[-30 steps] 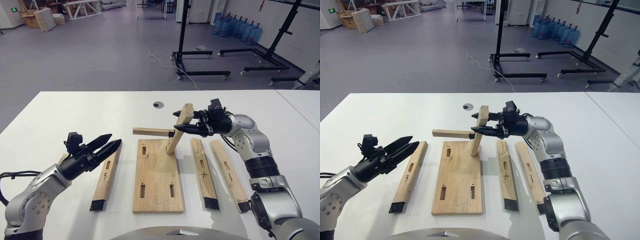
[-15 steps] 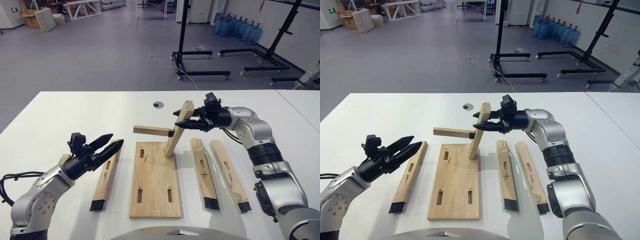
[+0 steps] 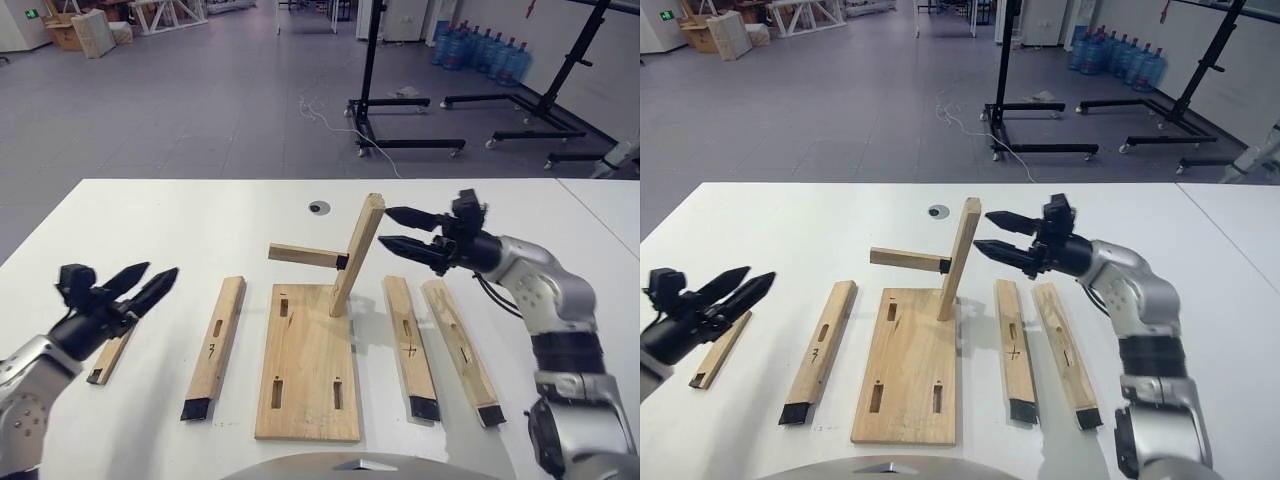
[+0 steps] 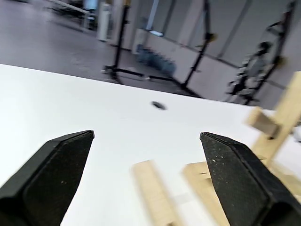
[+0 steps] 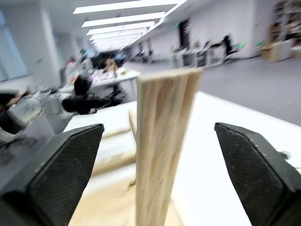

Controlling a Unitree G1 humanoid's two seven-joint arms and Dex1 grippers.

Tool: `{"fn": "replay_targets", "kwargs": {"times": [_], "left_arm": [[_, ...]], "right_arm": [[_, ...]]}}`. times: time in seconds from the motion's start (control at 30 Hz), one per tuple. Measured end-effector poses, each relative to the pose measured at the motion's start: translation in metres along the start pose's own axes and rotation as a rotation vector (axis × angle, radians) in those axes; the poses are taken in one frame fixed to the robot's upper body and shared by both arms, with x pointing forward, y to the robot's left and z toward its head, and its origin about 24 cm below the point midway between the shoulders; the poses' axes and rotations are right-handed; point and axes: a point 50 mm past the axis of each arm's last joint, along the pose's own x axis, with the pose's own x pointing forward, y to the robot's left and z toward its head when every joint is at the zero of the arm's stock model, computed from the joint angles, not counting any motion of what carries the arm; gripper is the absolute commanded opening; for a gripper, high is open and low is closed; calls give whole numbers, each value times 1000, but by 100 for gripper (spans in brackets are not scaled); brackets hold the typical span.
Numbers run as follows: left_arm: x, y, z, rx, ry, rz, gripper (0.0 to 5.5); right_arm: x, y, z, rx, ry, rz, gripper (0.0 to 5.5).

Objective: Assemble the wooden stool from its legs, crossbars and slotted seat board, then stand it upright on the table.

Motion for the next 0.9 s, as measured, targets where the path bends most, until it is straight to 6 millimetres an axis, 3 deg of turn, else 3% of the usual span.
{"fn": "replay_targets", "kwargs": {"times": [0.13,0.27,0.37,0.47,0.57,0.63,0.8,0.9], "left_arm": [[-14,13,-18,54,113,109,413],[-30,27,-40,88,214,239,413],[-27,23,-44,59,175,238,413],[-12,6,-37,39,74,184,413],[0,-15,-33,31,6,120,413],[2,-26,-31,38,-20,122,413],[-3,-42,-34,32,-50,216,413],[-8,-50,-40,20,-42,267,413]], "right_arm": [[-9,15,15,18,-176,-98,433],[-11,28,8,88,-222,-151,433],[-11,25,4,116,-294,-254,433],[-22,18,-12,85,-339,-556,433],[-46,21,-46,46,-238,-944,433],[-54,36,-64,53,-142,-1060,433],[-67,78,-83,81,146,-1106,433],[-76,94,-87,130,266,-1092,433]]}}
